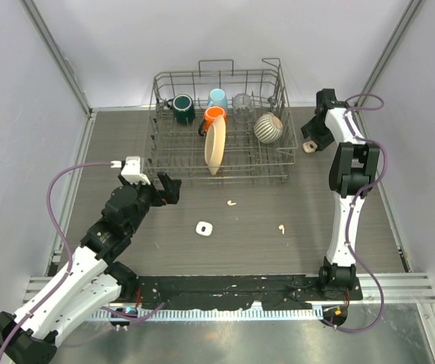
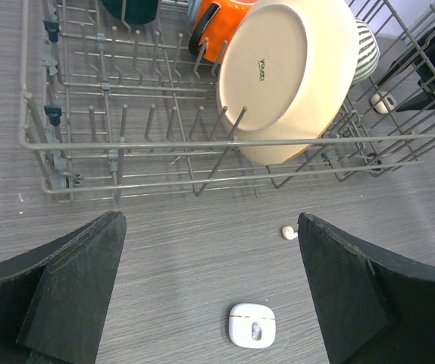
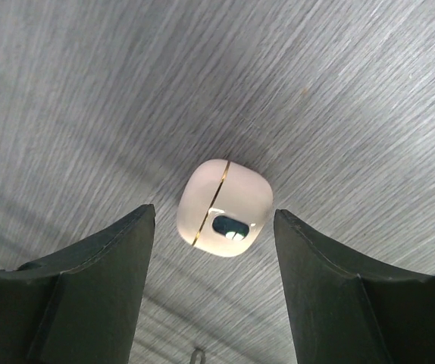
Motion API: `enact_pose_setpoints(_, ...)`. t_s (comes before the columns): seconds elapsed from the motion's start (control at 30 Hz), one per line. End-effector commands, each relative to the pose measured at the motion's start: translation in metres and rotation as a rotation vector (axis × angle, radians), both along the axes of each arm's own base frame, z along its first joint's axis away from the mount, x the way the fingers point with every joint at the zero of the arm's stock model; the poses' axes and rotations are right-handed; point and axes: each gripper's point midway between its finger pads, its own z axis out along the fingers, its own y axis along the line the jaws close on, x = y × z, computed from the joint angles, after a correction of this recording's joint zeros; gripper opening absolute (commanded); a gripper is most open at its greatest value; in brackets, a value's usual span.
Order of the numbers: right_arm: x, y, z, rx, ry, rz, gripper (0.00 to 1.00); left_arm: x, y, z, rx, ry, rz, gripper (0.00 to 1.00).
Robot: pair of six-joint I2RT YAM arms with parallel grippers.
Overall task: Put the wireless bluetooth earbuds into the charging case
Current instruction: Pick up the charging case at the center of the board.
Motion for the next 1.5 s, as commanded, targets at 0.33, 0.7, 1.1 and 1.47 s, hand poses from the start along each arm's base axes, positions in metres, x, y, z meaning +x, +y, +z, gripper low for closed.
enact_pose_setpoints(0.33, 0.005, -0.006, -0.002, -0.031, -0.008, -0.04, 0.6, 0.002, 0.003, 0.006, 0.002, -0.018, 0.003, 1.0)
enact_pose_setpoints(0.7, -0.005, -0.003, -0.019, -0.012, 0.021, -0.035, 0.63, 0.0, 0.003, 0.011, -0.022, -0.029, 0.003, 1.0)
enact_pose_setpoints(1.1, -0.019, -0.011, -0.025, -0.016, 0.027, -0.046, 0.4, -0.003, -0.001, 0.018, -0.081, -0.026, -0.004, 1.0)
enact_pose_setpoints(1.47, -0.052, -0.015, 0.086, 0.075, -0.294, -0.085, 0.01, -0.015, -0.013, 0.037, -0.217, -0.191, -0.099, 1.0)
